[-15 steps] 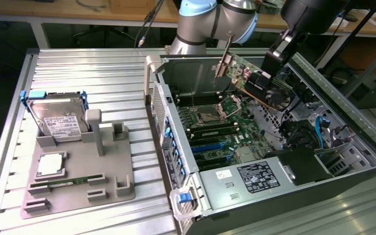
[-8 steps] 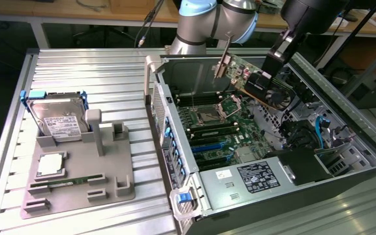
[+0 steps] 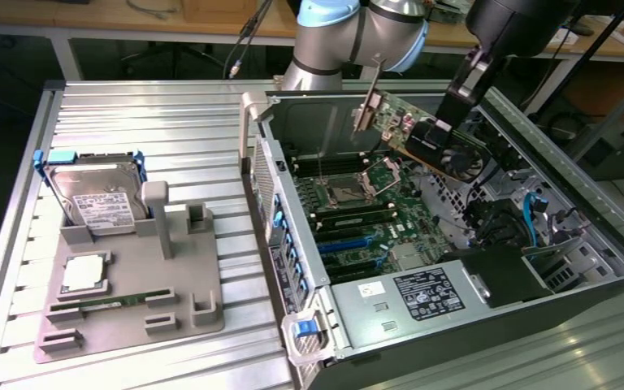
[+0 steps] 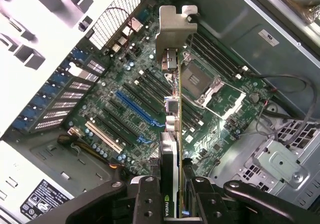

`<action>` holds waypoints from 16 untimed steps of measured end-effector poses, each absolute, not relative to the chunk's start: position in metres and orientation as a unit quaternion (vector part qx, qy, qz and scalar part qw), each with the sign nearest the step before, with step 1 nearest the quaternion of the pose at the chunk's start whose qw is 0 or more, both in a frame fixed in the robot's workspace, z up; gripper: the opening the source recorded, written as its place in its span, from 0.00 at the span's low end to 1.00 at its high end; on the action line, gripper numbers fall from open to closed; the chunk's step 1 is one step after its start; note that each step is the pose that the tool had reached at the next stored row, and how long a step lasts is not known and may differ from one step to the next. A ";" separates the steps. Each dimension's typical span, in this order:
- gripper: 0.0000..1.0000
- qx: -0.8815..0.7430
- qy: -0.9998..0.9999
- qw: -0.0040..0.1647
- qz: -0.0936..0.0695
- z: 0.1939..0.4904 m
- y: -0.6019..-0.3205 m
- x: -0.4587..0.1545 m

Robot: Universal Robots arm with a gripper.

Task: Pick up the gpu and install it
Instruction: 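Insert the gpu into the slot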

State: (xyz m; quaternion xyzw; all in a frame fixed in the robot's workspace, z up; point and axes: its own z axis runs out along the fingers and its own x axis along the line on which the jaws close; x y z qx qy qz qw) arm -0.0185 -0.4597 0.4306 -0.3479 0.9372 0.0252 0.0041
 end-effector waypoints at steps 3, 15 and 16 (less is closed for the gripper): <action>0.27 -0.356 0.934 0.004 0.025 0.431 -0.460 -0.019; 0.27 -0.385 0.922 0.003 0.025 0.431 -0.460 -0.019; 0.27 -0.388 0.921 0.003 0.025 0.431 -0.460 -0.019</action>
